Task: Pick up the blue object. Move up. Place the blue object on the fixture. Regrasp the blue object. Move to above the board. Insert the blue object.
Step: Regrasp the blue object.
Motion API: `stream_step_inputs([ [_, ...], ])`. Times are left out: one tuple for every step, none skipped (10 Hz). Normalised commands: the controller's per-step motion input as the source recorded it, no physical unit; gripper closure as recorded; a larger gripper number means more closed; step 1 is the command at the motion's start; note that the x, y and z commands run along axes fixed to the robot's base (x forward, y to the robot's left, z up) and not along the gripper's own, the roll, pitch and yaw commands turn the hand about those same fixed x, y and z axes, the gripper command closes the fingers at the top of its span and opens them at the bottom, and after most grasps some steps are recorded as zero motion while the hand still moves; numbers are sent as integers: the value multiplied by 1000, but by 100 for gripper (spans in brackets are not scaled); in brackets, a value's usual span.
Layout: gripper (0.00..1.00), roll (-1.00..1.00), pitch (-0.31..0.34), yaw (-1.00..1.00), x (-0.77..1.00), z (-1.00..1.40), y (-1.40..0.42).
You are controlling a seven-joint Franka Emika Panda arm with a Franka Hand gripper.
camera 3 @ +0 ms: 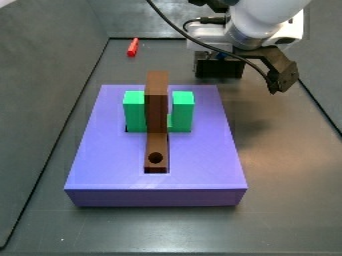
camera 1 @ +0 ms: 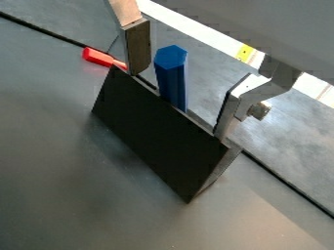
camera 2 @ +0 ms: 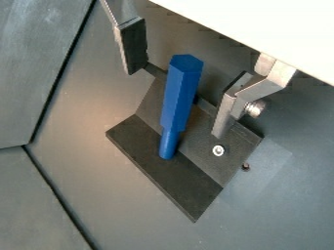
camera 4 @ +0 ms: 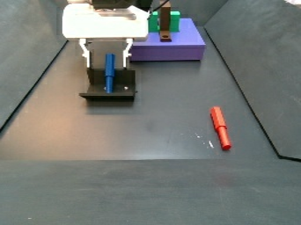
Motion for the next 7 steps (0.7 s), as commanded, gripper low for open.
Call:
stream_step_inputs([
  [0,23,-9,0,0,0,-11],
  [0,60,-3,0,-23,0,-49],
  [0,71,-14,0,-37,0,-29],
  [100,0,0,0,0,0,0],
  [100,0,0,0,0,0,0],
  [100,0,0,0,0,0,0],
  [100,0,0,0,0,0,0],
])
